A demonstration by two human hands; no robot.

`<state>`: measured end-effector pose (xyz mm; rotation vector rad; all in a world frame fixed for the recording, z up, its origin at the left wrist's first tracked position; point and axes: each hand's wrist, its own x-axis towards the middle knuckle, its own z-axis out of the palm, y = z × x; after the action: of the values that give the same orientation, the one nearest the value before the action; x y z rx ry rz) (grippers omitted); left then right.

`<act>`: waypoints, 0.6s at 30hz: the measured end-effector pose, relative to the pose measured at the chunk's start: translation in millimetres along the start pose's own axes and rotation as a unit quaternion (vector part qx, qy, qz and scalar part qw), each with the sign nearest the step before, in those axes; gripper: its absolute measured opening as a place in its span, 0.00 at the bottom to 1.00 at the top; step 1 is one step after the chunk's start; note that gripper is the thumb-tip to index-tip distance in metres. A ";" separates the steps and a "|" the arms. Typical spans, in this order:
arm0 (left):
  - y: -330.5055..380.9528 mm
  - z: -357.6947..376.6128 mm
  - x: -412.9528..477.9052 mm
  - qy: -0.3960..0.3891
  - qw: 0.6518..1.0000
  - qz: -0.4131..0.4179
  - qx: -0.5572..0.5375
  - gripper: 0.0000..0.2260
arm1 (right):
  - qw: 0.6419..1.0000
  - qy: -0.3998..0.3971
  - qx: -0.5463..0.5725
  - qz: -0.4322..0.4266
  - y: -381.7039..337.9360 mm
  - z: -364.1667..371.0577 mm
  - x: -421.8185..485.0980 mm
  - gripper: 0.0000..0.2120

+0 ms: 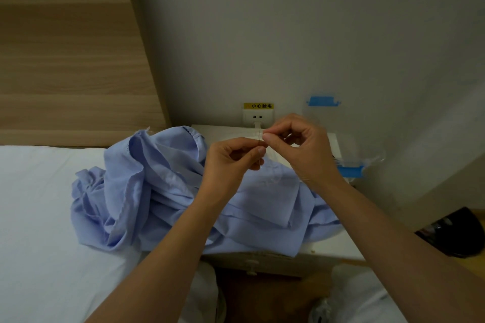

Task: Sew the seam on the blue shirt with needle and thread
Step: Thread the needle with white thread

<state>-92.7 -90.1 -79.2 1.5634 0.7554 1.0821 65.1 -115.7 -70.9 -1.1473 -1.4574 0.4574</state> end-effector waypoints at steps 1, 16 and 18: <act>0.1 0.0 0.1 0.000 1.000 -0.001 -0.001 0.08 | 1.000 0.000 0.000 0.000 0.3 0.3 0.0 0.02; 0.9 0.7 -0.5 -0.002 1.000 0.000 -0.005 0.08 | 1.000 -0.004 0.002 0.006 2.0 0.9 0.3 0.01; 0.7 0.7 -0.5 -0.003 1.000 0.002 -0.002 0.08 | 1.000 -0.005 0.006 0.005 2.3 1.4 0.4 0.02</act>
<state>-92.3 -91.0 -78.7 1.5642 0.7451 1.0811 64.8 -113.9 -72.8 -1.1449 -1.4565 0.4785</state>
